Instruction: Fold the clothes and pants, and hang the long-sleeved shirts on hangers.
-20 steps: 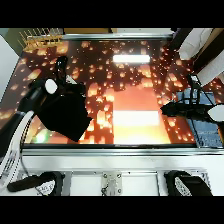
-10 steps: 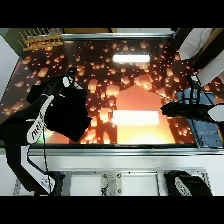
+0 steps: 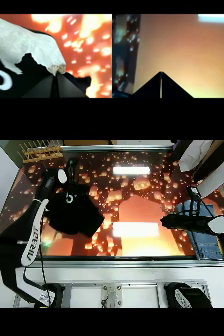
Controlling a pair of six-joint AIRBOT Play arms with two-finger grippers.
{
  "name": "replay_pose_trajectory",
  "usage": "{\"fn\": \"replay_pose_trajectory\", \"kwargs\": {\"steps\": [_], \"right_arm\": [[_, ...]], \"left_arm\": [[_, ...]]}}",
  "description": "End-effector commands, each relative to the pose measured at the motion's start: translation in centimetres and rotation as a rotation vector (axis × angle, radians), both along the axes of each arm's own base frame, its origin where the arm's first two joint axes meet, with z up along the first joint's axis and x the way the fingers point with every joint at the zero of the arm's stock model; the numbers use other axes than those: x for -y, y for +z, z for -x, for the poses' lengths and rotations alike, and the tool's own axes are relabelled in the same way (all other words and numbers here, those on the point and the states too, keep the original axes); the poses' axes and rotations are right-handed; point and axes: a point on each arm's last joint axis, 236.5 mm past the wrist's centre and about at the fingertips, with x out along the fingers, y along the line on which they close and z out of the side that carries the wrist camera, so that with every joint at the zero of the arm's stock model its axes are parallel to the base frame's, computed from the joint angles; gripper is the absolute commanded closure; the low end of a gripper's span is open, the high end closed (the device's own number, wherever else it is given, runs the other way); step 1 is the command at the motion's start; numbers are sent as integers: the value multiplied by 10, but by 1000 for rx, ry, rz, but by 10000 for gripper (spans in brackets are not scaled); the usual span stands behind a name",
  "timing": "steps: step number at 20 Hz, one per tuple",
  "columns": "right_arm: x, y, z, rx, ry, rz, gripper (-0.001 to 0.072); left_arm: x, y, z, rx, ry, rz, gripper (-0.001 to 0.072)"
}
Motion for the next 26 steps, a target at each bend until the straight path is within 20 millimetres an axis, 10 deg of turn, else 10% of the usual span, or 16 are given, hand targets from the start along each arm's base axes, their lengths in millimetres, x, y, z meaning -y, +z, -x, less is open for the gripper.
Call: {"fn": "replay_pose_trajectory", "kwargs": {"steps": [1, 4, 8, 14, 16, 19, 23, 26], "right_arm": [[-23, 17, -2, 12, 0, -140, 690], [-8, 44, -17, 154, 58, -40, 696], [56, 104, -36, 274, -112, 100, 696], [81, 124, -34, 318, -182, 142, 696], [81, 124, -34, 318, -182, 143, 696], [82, 123, -34, 316, -183, 150, 696], [82, 123, -34, 315, -183, 149, 696], [82, 123, -34, 315, -183, 149, 696]], "left_arm": [[51, 146, 37, 261, -130, 66, 699], [89, 231, 93, 433, -267, 107, 699], [100, 227, 135, 363, -350, 74, 699], [120, 88, 89, 187, -327, 17, 647], [108, 54, 67, 115, -217, 46, 16], [51, 30, 61, -68, 14, 81, 26], [-7, -39, 132, -331, 87, -12, 25], [-29, -109, 221, -547, 110, -64, 25]]}}
